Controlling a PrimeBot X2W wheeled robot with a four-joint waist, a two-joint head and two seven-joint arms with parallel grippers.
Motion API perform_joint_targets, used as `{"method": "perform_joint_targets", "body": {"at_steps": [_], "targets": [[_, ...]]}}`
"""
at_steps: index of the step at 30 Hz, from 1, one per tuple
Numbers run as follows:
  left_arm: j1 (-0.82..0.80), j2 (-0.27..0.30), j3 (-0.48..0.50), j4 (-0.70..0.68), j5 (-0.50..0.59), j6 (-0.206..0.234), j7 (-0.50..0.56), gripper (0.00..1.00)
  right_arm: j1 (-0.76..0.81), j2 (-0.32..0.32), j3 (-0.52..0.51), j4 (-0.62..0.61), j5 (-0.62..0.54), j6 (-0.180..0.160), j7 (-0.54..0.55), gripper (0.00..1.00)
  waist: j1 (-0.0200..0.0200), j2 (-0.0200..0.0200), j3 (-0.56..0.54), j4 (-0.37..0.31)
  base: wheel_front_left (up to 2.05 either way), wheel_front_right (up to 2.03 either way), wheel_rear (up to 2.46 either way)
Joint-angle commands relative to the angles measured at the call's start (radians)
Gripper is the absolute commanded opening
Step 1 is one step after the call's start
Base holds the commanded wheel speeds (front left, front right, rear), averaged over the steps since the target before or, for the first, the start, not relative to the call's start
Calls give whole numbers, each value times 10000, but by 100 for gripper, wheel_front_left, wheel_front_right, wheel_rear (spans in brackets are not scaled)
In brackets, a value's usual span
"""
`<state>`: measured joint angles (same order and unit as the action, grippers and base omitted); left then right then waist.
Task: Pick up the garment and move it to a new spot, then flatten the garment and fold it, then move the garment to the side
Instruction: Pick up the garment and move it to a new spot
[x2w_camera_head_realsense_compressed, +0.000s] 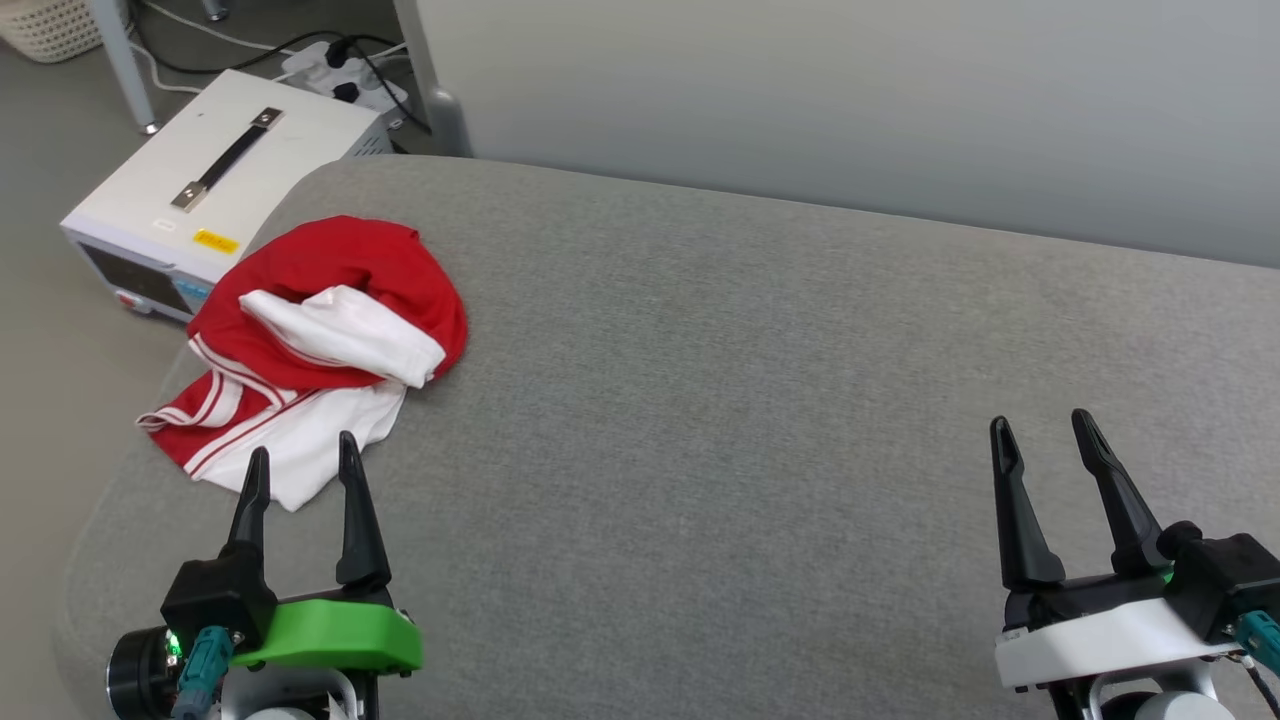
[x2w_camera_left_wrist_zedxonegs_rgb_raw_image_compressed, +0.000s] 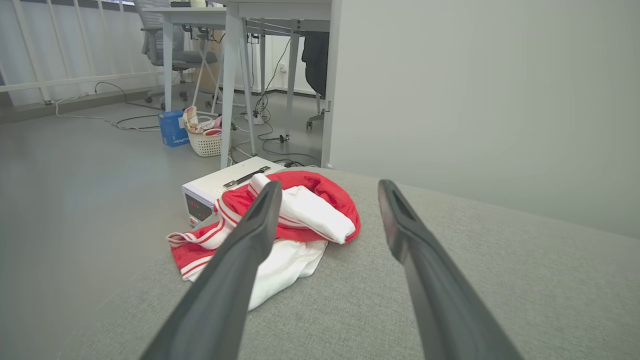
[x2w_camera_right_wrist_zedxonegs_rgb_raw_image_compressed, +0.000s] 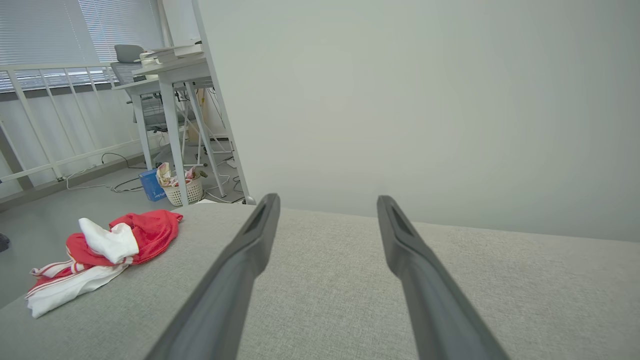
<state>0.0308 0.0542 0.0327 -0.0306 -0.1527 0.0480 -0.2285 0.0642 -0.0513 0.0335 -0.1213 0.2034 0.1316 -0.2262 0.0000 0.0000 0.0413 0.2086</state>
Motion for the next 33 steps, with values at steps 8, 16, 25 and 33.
{"method": "perform_joint_targets", "body": {"at_steps": [8,16,25,33], "targets": [[-83,-38,76,59,-209,165,-246,100,83,10,55,24,-15,-9,-271,100,0,0,257,1661,0,0,0],[-27,-40,189,101,-332,261,-333,100,109,11,126,112,-25,-9,-356,100,0,0,369,2549,0,0,0],[-152,-40,419,207,-625,178,-333,100,39,11,133,164,-44,-9,-356,100,0,0,479,2724,0,0,0],[-2305,339,1569,1044,-455,-1205,-333,100,-329,11,293,119,-289,-9,-356,100,0,0,931,2212,0,0,0]]}}
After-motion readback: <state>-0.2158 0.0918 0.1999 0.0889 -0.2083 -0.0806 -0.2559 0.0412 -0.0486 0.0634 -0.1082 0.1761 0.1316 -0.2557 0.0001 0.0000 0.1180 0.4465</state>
